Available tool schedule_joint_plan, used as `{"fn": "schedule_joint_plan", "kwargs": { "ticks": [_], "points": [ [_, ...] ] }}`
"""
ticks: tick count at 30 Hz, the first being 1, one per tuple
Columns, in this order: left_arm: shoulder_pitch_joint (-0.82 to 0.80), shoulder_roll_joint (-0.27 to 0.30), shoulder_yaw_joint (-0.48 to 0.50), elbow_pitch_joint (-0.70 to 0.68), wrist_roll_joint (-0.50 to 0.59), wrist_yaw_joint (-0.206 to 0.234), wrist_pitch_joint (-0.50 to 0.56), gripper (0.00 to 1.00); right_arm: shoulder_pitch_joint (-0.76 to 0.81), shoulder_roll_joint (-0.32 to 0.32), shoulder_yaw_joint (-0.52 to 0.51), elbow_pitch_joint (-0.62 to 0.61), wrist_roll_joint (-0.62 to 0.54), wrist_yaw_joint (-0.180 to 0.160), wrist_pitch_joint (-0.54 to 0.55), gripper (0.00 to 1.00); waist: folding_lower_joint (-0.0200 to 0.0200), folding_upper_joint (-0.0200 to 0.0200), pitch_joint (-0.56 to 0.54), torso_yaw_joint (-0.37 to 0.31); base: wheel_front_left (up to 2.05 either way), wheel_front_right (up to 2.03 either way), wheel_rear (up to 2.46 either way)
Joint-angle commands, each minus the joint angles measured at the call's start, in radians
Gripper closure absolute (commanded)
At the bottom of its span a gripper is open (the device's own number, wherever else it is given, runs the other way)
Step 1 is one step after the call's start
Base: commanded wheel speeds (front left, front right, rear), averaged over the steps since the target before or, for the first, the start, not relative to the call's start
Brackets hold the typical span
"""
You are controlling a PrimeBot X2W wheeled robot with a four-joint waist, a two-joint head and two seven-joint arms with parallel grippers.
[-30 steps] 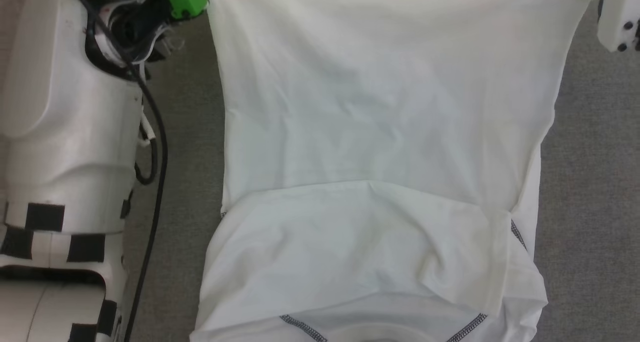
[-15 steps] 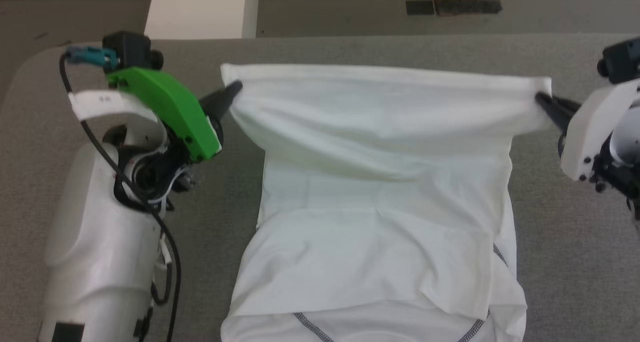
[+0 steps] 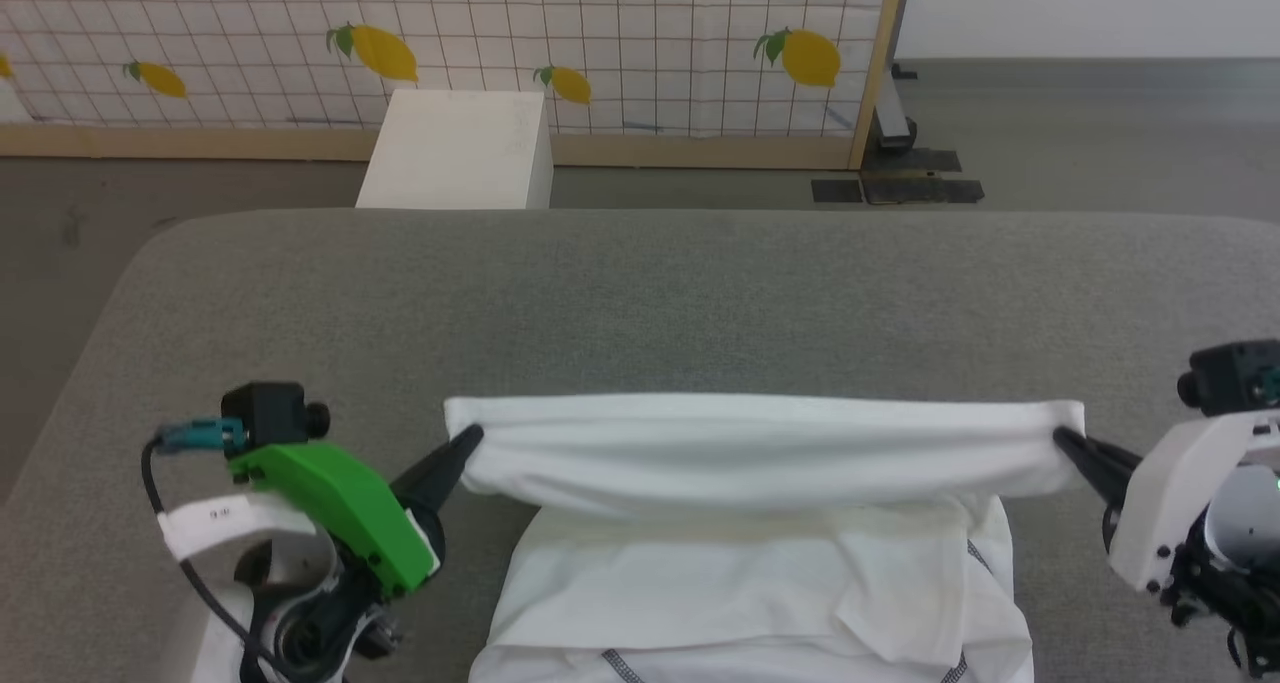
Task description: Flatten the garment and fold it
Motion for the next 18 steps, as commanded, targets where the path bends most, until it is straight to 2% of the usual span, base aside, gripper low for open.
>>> {"fn": "schedule_joint_plan", "kwargs": {
  "ticks": [1,11,18],
  "points": [
    [0.043,-0.004,0.004,-0.009,0.003,-0.009,-0.025,1.00,0.040,0.015,-0.018,-0.019,-0.008,-0.002,0.011,1.00,0.0001,0.0089,-0.016,0.008,0.00,0.00,0.00],
    [0.219,-0.046,0.003,0.018,-0.018,-0.042,-0.117,1.00,0.269,0.082,-0.093,-0.104,-0.034,-0.002,0.102,1.00,0.0001,0.0089,-0.013,-0.003,0.00,0.00,0.00],
    [0.340,-0.042,0.026,0.000,-0.068,0.018,-0.068,1.00,0.350,0.106,-0.095,-0.112,-0.047,-0.002,0.150,1.00,0.0001,0.0089,-0.014,-0.024,0.00,0.00,0.00]
  ]
}}
